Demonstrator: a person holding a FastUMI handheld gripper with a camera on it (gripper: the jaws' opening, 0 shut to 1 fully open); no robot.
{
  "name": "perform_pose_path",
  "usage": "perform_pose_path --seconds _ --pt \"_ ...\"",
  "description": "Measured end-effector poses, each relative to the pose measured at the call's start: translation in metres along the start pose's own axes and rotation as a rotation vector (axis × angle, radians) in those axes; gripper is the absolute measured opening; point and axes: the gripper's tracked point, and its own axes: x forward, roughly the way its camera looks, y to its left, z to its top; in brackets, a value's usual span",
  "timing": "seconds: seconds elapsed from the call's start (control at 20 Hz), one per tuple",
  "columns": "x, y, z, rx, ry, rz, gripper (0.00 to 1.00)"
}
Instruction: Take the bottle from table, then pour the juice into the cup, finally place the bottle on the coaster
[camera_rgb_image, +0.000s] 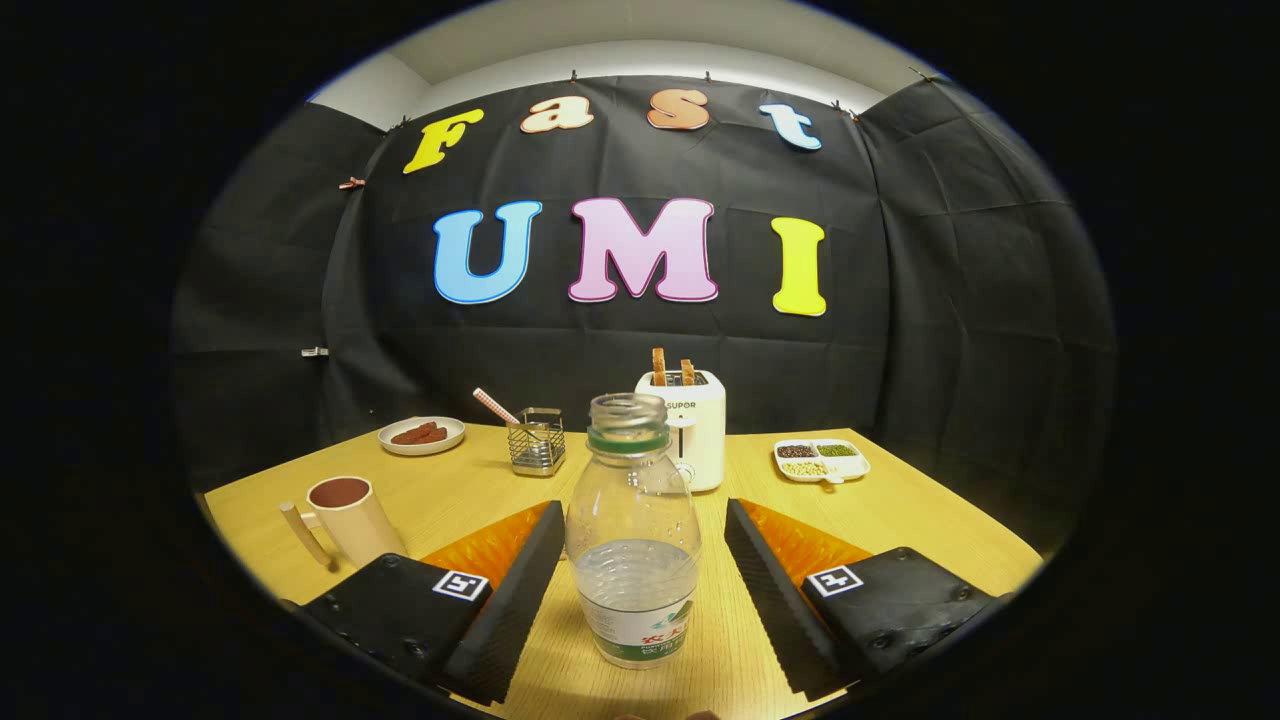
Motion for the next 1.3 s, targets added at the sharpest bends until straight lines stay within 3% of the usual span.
perform_pose_path --seconds 0.65,0.95,1.0,1.3 --pt "0.008 -0.001 -0.025 -0.032 0.042 0.000 0.99" --pt "0.010 0.000 -0.029 -0.016 0.050 0.006 0.88" --pt "0.011 0.000 -0.029 -0.020 0.047 0.004 0.83" --pt "0.011 0.004 -0.029 -0.038 0.047 0.040 0.75"
